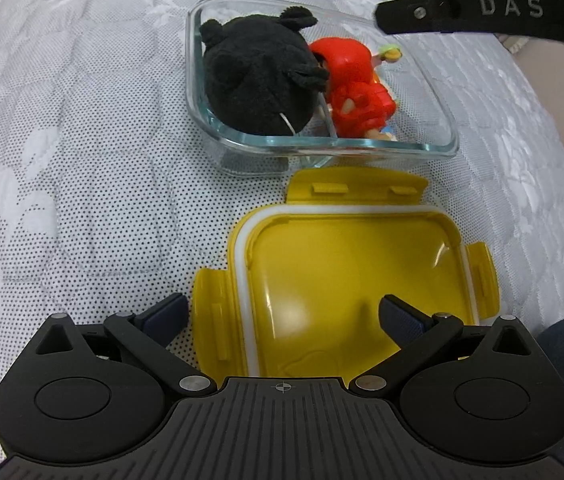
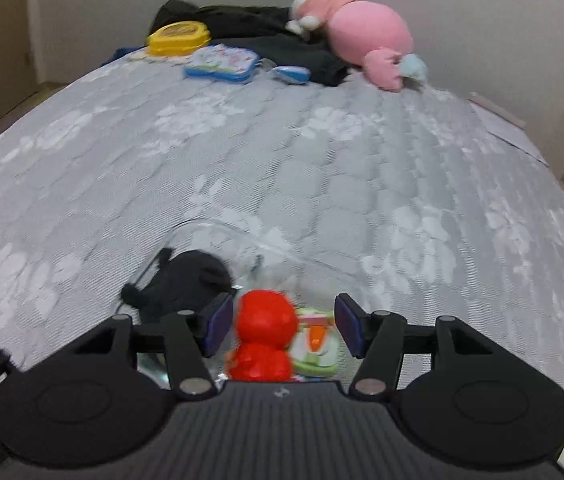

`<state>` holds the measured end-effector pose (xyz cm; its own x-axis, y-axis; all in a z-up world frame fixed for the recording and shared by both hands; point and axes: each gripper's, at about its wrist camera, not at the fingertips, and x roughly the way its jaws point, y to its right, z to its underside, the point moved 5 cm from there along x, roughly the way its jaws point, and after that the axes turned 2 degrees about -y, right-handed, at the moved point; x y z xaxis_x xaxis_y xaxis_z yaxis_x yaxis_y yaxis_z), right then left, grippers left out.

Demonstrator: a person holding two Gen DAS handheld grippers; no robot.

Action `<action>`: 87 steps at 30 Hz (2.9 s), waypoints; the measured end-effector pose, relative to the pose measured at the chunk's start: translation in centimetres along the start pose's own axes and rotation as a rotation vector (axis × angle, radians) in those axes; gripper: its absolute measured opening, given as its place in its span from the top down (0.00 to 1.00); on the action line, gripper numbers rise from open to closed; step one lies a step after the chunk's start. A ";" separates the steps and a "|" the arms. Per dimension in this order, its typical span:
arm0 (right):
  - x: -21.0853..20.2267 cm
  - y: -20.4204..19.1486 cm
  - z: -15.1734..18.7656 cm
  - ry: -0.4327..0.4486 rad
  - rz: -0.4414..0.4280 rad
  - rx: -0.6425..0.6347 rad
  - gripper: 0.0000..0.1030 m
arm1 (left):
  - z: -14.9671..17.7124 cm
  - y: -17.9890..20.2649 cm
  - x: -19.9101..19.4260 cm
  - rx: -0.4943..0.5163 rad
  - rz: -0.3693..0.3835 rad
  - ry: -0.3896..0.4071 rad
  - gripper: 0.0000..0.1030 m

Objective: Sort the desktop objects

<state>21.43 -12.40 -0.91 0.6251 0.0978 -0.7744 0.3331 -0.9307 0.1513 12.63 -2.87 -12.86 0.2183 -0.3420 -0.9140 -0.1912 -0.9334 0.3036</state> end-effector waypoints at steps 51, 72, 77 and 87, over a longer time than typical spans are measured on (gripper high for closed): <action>6.8 4.1 1.7 -0.051 0.027 0.389 0.77 | -1.5 0.8 0.8 -0.014 -0.036 0.090 0.00; -1.8 4.5 2.7 0.037 -0.058 0.365 0.50 | -1.5 0.0 1.5 -0.049 -0.078 0.077 0.00; -0.7 3.9 2.4 -0.025 -0.086 0.364 0.61 | -1.5 0.1 1.6 -0.046 -0.078 0.076 0.00; 1.8 -1.4 3.7 -0.068 0.001 0.124 0.73 | -1.7 0.2 1.7 -0.047 -0.074 0.078 0.00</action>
<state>19.44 -12.23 -4.82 0.5743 0.0769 -0.8150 0.2402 -0.9676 0.0779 14.56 -3.80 -13.94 0.3042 -0.2775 -0.9113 -0.1273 -0.9599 0.2498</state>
